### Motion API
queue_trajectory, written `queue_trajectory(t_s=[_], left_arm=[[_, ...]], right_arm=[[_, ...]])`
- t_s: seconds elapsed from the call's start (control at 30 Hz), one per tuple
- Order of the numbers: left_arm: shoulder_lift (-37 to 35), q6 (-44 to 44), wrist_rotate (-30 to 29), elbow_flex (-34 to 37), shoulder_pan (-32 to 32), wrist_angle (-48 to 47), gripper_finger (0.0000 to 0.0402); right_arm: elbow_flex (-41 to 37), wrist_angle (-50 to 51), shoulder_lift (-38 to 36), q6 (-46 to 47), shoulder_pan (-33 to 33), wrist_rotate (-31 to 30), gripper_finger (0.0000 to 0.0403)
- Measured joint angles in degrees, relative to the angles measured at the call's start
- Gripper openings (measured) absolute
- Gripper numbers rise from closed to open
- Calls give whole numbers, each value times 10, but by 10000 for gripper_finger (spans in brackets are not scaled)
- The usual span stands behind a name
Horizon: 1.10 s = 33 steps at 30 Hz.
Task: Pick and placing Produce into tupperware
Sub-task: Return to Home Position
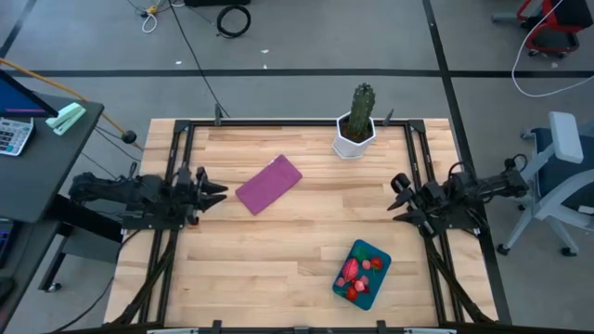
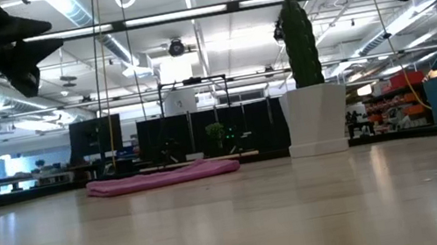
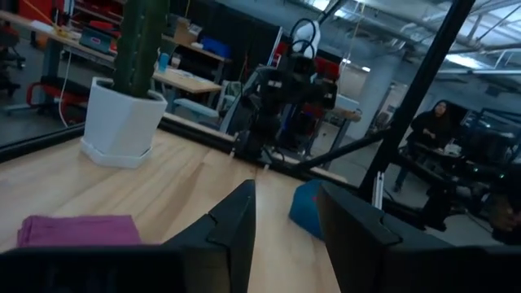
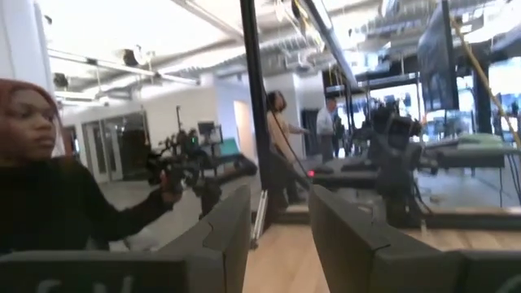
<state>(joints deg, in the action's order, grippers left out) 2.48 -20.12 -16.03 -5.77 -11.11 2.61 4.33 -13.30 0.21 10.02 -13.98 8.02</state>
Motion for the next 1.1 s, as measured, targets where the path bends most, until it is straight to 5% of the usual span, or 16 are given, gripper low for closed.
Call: queue_trajectory(t_s=[0.67, 1.1], left_arm=[[1, 13, 1, 52, 0, 12, 137], [1, 65, 1, 52, 0, 3, 141]], right_arm=[[-37, -44, 9, 18, 0, -33, 133], [-38, 73, 10, 20, 0, -46, 133]])
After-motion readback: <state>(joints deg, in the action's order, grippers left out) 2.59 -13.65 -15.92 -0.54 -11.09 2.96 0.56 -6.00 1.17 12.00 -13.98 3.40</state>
